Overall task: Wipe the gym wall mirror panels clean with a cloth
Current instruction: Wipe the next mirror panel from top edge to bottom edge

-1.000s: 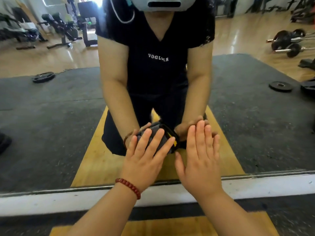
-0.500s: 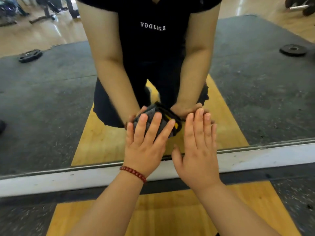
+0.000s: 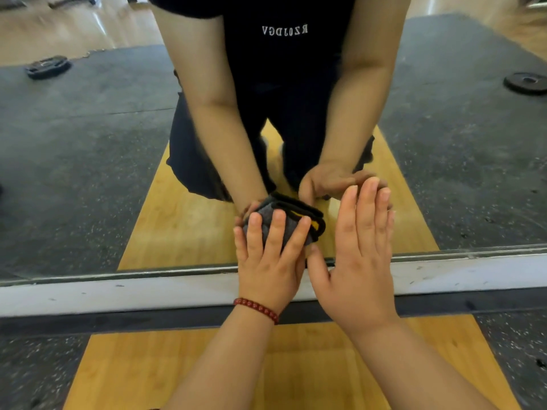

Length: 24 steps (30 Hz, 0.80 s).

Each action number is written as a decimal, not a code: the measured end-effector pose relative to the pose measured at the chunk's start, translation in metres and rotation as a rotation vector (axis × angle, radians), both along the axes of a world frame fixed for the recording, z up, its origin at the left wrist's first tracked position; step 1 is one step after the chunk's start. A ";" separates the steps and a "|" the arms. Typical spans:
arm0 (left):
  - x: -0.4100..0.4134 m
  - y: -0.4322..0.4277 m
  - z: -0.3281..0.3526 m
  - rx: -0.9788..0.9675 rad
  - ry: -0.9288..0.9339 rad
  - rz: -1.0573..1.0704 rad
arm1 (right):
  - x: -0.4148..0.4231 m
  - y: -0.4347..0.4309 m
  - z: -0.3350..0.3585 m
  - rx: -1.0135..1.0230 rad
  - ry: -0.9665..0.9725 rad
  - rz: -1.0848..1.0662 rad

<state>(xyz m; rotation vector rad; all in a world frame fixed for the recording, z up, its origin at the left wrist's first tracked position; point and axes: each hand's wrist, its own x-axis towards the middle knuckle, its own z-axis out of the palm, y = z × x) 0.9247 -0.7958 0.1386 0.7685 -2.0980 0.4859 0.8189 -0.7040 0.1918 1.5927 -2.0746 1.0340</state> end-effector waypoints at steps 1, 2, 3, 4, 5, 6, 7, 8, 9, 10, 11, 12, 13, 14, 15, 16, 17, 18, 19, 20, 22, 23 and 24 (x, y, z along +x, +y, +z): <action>0.003 0.002 -0.005 0.025 -0.023 0.009 | 0.002 -0.001 0.000 -0.003 -0.003 -0.004; 0.005 0.004 -0.007 0.042 -0.037 0.014 | 0.003 -0.001 -0.001 -0.010 -0.002 0.001; 0.006 0.005 -0.007 0.057 -0.046 0.014 | 0.004 -0.002 -0.001 -0.018 0.010 0.018; 0.007 0.007 -0.004 0.076 -0.050 0.006 | 0.004 -0.001 0.000 -0.025 0.036 0.052; 0.009 0.009 -0.001 0.095 -0.046 -0.009 | 0.005 -0.001 0.000 -0.033 0.075 0.100; 0.011 0.010 0.002 0.111 -0.030 -0.031 | 0.005 0.000 0.000 -0.039 0.115 0.159; 0.013 0.012 0.006 0.128 -0.004 -0.060 | 0.005 0.001 -0.001 -0.041 0.149 0.223; 0.016 0.012 0.011 0.143 0.023 -0.094 | 0.004 0.001 -0.002 -0.035 0.180 0.286; 0.019 0.012 0.016 0.153 0.040 -0.130 | 0.002 -0.001 -0.003 -0.023 0.213 0.333; 0.022 0.010 0.020 0.149 0.044 -0.157 | 0.000 -0.003 -0.005 -0.005 0.254 0.353; 0.026 0.008 0.024 0.135 0.039 -0.161 | -0.003 -0.006 -0.007 0.012 0.301 0.348; 0.030 0.005 0.027 0.117 0.037 -0.139 | -0.005 -0.010 -0.011 0.022 0.351 0.322; 0.035 0.003 0.030 0.106 0.046 -0.096 | -0.006 -0.013 -0.014 0.025 0.395 0.285; 0.040 0.001 0.032 0.102 0.056 -0.041 | -0.003 -0.015 -0.017 0.026 0.425 0.243; 0.045 -0.001 0.035 0.100 0.054 0.011 | 0.002 -0.017 -0.019 0.028 0.435 0.202; 0.050 -0.003 0.038 0.097 0.037 0.047 | 0.010 -0.019 -0.019 0.029 0.428 0.166; 0.056 -0.004 0.041 0.099 0.019 0.063 | 0.019 -0.023 -0.017 0.021 0.414 0.132; 0.063 -0.004 0.045 0.113 0.019 0.071 | 0.028 -0.027 -0.013 -0.002 0.404 0.102; 0.070 -0.005 0.051 0.142 0.039 0.082 | 0.036 -0.033 -0.006 -0.035 0.397 0.076; 0.078 -0.005 0.057 0.175 0.065 0.102 | 0.042 -0.039 0.002 -0.071 0.394 0.057; 0.097 -0.004 0.068 0.212 0.102 0.149 | 0.045 -0.049 0.018 -0.125 0.415 0.044; 0.106 -0.003 0.075 0.214 0.108 0.161 | 0.044 -0.053 0.024 -0.144 0.448 0.053; 0.115 -0.004 0.082 0.210 0.105 0.165 | 0.040 -0.054 0.029 -0.157 0.498 0.080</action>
